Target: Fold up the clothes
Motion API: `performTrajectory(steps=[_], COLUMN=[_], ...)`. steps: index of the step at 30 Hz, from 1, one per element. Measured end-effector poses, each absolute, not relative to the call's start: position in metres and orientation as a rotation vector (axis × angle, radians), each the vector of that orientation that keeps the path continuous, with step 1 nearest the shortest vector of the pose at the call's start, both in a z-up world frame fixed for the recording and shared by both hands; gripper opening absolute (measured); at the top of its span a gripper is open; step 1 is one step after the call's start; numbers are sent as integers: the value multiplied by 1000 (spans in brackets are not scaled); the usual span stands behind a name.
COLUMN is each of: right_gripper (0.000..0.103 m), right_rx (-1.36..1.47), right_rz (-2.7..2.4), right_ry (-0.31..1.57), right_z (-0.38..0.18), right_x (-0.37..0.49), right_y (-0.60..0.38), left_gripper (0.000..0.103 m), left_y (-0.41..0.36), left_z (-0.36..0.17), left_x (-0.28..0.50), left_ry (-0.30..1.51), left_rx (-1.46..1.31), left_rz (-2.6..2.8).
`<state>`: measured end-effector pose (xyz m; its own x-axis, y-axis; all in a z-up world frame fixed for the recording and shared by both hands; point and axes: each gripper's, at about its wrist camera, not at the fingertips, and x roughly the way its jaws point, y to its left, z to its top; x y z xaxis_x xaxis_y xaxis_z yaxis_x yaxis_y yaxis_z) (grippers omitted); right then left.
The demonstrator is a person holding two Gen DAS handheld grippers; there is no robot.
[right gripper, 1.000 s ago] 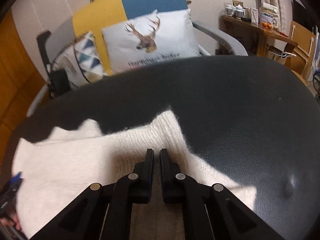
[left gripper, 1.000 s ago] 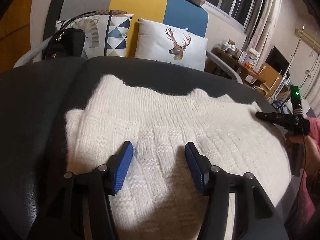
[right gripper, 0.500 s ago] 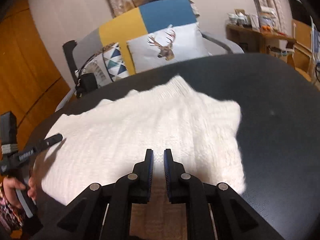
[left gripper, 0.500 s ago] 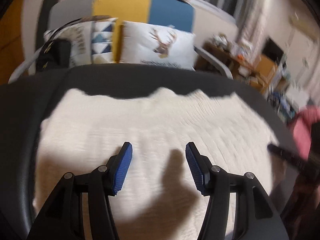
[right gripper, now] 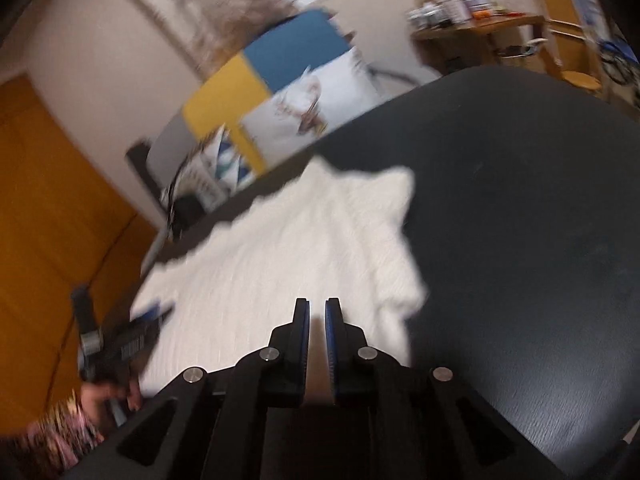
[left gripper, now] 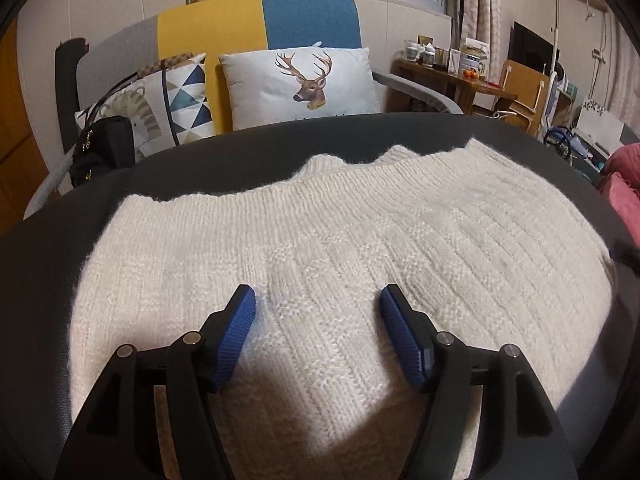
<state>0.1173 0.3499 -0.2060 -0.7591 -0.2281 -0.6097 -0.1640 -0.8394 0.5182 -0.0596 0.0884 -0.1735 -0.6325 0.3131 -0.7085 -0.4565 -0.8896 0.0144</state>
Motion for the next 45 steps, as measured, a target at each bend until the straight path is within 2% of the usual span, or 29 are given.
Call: performTrajectory(steps=[2,4,8,12,13,16,20,23,26,28,29,31,34,35,40,43,45], right_gripper=[8,1,0,6,9,9,10,23,23,23,17,9,9,12,13,23,24], right_rx=[1149,1170,1166,987,966,947,953,935,1017,1075,1091,1124,1153,1134,1037,976,997], right_rz=[-2781,-2814,-2815,-2701,-2705,-2673,-2590,-2576,-2597,-2613,-2618,-2628,-2628,-2638,-2685,-2709,-2669], right_ry=[-832,-883,-988,-1212,-1236,-1296,-1243,-1162,-1047,-974,-952,-908,-918,-947,-1093,-1182,-1208], right_z=[-213,-223,-234,-234,-233,-233,-234,-228,-225,-227,-227,-228,-227,-226,-222,-219,-223], right_x=[123,130,138,154,159,170,165,158,145,140,140,139,139,138,133,130,115], right_y=[346,355,370,382,387,399,393,381,369,363,361,357,363,369,398,415,419], left_gripper=[68,68,68,68,68,68,68,69,69,69,69,69,69,69,69,69,69], left_y=[87,86,85,85,85,76,61,55,66,82,94,124,179,197,267,284,282], left_z=[-173,-173,-173,-173,-172,-171,-168,-162,-145,-131,-125,-120,-120,-123,-138,-159,-166], left_x=[-59,-59,-60,-57,-54,-50,-45,-42,-38,-33,-30,-27,-23,-22,-21,-26,-24], left_ry=[259,247,239,261,283,298,301,299,252,195,172,195,316,376,598,629,595], left_rx=[-1031,-1032,-1033,-1032,-1025,-1019,-1015,-1024,-1022,-987,-964,-948,-935,-923,-879,-920,-900], left_rz=[2489,2484,2481,2479,2473,2443,2406,2399,2411,2380,2354,2304,2218,2199,2137,2097,2104])
